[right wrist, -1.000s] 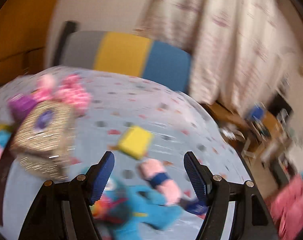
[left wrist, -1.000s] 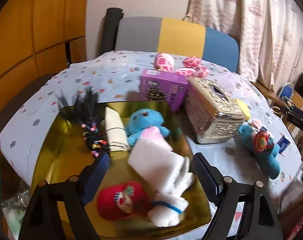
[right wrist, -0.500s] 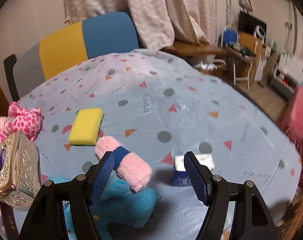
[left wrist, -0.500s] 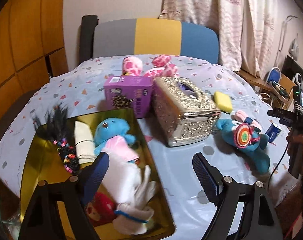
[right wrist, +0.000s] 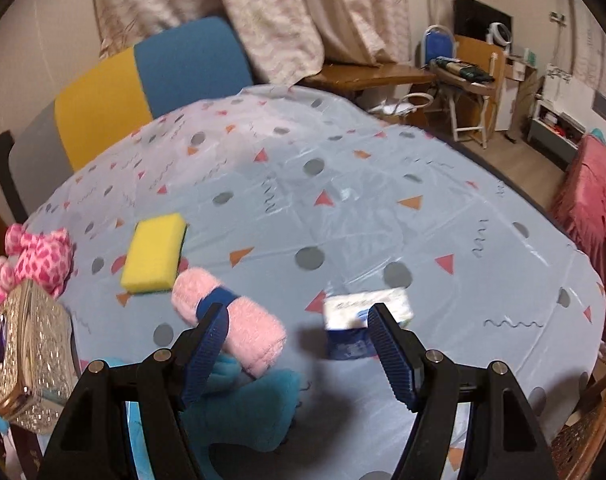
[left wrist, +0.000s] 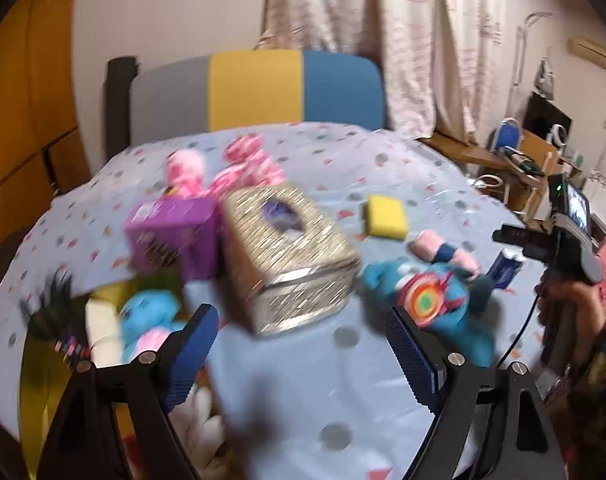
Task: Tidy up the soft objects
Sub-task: 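Move both tools back from the tray toward the yellow sponge, then grasp the yellow sponge with the left tool and lift it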
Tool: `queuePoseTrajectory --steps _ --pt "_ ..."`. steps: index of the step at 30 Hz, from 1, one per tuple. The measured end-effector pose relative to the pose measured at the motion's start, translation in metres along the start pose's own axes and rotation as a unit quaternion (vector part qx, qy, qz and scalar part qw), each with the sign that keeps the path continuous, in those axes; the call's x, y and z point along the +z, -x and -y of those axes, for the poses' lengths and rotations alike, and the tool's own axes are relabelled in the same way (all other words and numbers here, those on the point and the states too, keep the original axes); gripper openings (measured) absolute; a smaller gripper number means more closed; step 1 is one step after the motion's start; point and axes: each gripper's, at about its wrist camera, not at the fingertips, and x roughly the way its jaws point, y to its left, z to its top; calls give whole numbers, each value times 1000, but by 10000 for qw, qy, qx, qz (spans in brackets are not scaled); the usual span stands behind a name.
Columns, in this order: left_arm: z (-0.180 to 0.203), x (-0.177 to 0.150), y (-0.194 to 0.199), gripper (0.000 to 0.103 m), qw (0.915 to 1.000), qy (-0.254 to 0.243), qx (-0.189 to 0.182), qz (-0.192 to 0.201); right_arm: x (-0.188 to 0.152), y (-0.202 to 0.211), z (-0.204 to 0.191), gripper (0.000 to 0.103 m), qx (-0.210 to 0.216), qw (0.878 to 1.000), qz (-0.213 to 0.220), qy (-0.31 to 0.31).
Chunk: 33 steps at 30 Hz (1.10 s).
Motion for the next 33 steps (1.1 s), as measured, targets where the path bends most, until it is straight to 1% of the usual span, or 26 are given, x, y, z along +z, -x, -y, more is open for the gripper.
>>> queuePoseTrajectory --steps 3,4,5,6,8,10,12,16,19,20,23,27,30,33 --pt "23 23 -5 86 9995 -187 -225 116 3 5 9 73 -83 9996 167 -214" --pt "28 29 -8 88 9992 -239 -283 127 5 6 12 73 -93 9994 182 -288" --pt "37 37 -12 94 9987 -303 -387 128 5 6 15 73 -81 9992 180 -353" --pt "47 49 -19 95 9980 -329 -534 91 6 6 17 73 -56 9989 169 -423" --pt "61 67 -34 99 9972 -332 -669 16 7 6 22 73 -28 9984 154 -540" --pt "75 81 -50 99 9973 -346 -653 -13 7 7 26 73 6 9978 162 -649" --pt "90 96 -74 99 9963 -404 -724 -217 7 7 31 73 55 9968 159 -775" --pt "117 116 -134 100 9933 -570 -676 -739 7 5 40 73 245 9942 67 -1045" --pt "130 126 -174 103 9905 -483 -709 -1077 7 5 43 74 334 9928 88 -1151" --pt "136 130 -194 103 9891 -464 -670 -1226 7 5 44 74 365 9923 100 -1176" --pt "147 136 -232 103 9853 -453 -664 -1510 8 4 45 76 514 9909 84 -1240" --pt "155 141 -273 103 9816 -449 -584 -1764 8 0 41 77 787 9897 -73 -1194" --pt "159 144 -304 103 9777 -450 -496 -1992 7 -1 39 77 883 9894 -97 -1151" --pt "163 149 -324 103 9772 -500 -419 -2018 6 -3 38 77 975 9883 -193 -1159"
